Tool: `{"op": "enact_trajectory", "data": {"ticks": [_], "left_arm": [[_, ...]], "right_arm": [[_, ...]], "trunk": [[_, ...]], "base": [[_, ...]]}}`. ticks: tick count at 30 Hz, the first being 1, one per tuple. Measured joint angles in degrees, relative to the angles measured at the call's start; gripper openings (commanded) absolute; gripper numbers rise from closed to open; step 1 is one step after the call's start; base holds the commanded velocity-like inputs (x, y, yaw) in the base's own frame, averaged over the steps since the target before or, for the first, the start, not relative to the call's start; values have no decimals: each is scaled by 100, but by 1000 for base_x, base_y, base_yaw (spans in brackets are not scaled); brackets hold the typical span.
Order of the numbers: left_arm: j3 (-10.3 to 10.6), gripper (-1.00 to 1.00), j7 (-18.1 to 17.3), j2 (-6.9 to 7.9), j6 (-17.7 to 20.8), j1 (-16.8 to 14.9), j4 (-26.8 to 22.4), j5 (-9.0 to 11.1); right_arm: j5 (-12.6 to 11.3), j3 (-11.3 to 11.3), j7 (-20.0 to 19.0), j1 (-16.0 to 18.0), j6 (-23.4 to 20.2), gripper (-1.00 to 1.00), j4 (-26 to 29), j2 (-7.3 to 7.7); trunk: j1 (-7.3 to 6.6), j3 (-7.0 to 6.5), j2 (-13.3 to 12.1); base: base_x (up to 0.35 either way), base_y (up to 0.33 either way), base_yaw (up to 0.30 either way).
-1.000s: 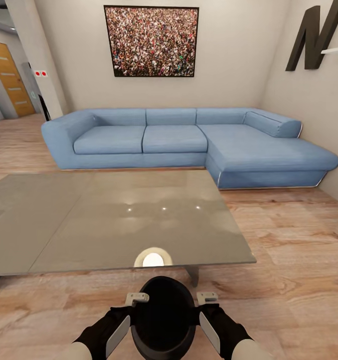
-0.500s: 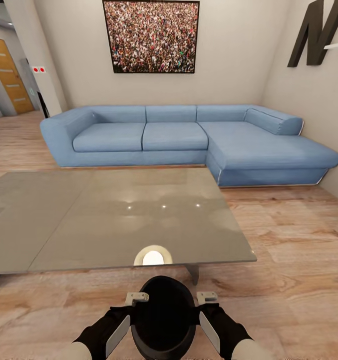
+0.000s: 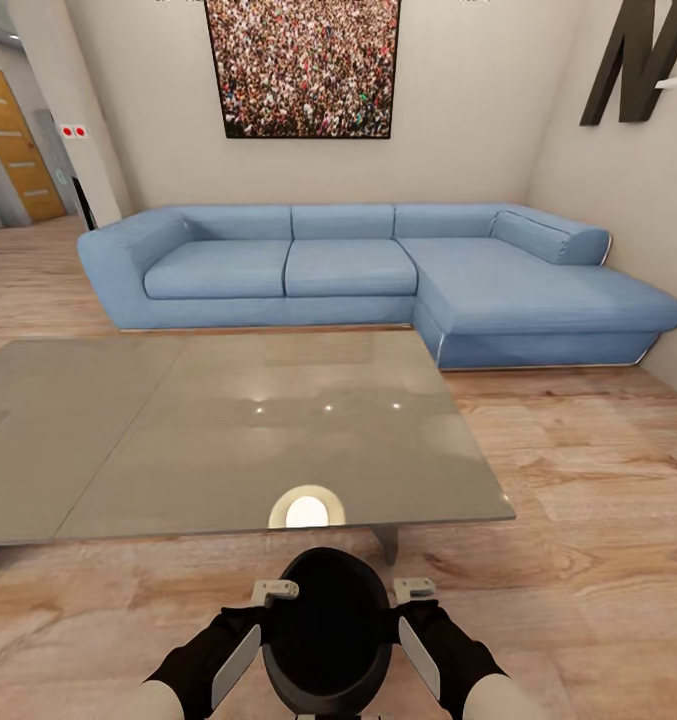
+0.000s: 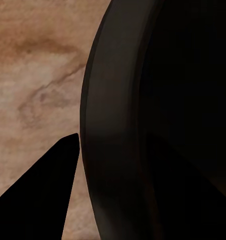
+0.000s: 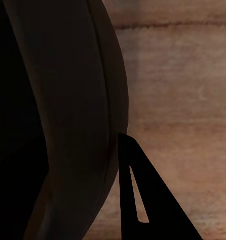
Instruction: Place each of the two pumpkins and all three candles from the living room inside a cabinet in the living room (use any cabinet), then make sure every cabinet is closed, and position the cauldron so it is next to a table in the living room.
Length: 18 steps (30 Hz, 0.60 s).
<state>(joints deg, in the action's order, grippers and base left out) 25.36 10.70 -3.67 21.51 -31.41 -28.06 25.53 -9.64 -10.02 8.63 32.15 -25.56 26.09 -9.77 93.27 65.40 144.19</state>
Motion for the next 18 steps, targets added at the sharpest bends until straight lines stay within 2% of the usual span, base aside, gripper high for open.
{"op": "enact_trajectory", "data": {"ticks": [2, 4, 18], "left_arm": [[49, -100, 1, -34, -142, 6, 177, 91], [14, -100, 3, -66, -59, 4, 211, 42], [23, -100, 3, -58, -14, 6, 217, 86]], "right_arm": [[-8, -17, -15, 2, 104, -100, -155, 3], [-2, -1, -72, 0, 39, -100, -183, 28], [8, 6, -42, 0, -22, -100, -181, 12]], "trunk": [[-48, 1, 0], [-78, 1, 0], [-90, 2, 0]], "base": [[168, 42, 0], [92, 21, 0], [11, 2, 0]]}}
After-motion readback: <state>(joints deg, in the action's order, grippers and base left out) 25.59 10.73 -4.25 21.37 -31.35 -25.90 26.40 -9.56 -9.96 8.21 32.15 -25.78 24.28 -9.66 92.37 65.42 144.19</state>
